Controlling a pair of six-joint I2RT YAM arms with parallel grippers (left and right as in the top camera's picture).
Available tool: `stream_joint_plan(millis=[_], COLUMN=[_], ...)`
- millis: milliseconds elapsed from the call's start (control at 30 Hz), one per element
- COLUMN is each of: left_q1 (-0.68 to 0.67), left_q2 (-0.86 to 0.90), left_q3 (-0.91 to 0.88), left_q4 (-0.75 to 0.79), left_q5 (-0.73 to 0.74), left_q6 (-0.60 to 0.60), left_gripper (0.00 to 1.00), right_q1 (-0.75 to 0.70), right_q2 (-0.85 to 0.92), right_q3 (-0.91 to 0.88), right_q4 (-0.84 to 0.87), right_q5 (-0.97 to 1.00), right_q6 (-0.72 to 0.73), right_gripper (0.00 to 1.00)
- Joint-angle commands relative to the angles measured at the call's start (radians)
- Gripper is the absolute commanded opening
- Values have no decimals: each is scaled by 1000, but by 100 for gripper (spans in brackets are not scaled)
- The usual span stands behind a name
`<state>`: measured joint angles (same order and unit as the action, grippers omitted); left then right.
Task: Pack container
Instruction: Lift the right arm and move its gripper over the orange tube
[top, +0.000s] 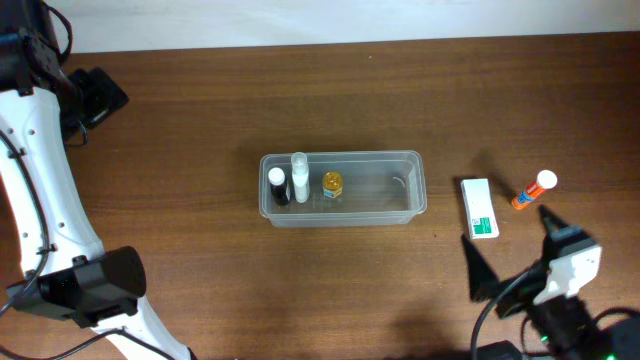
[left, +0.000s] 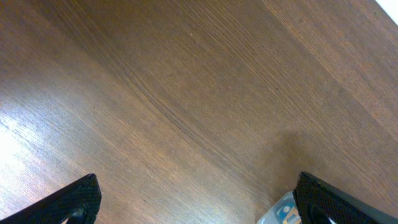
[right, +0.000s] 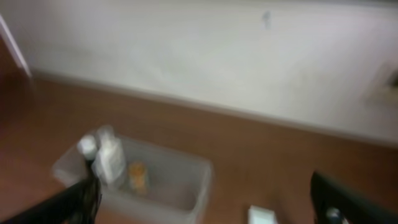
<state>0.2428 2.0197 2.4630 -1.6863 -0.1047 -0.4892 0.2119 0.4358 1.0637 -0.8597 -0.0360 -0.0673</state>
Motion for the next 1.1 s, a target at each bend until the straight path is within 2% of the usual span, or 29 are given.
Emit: stream_joint_plan(millis=[0, 167, 333, 367, 500, 667, 967, 1067], left_q1=[2, 2, 2, 2, 2, 2, 2, 2], left_q2=[-10, -10, -10, -10, -10, -10, -10, -10], left_q3=[10, 10, 10, 10, 10, 10, 10, 10], left_q4=[-1, -1, -1, -2, -1, -2, -2, -2], left_q5=[3, 3, 3, 3, 3, 3, 3, 3], left_q6=[16, 16, 16, 16, 16, 16, 16, 16], left_gripper=[100, 100, 100, 100, 100, 100, 100, 100], right_q1=[-3, -4, -12, -33, -120, -239, -350, -387], right_q2=[193, 460, 717, 813, 981, 1076, 1132, 1132], right_q3=[204, 496, 766, 864, 1021, 1073, 1073, 1073], right_q4=[-113, -372, -618, -697, -795, -801, -809, -814], right_q5=[134, 147, 206, 192, 69, -144, -103, -103], right_q6=[-68, -129, -131, -131, -132, -131, -130, -89], right_gripper=[98, 99, 98, 98, 98, 98, 98, 98])
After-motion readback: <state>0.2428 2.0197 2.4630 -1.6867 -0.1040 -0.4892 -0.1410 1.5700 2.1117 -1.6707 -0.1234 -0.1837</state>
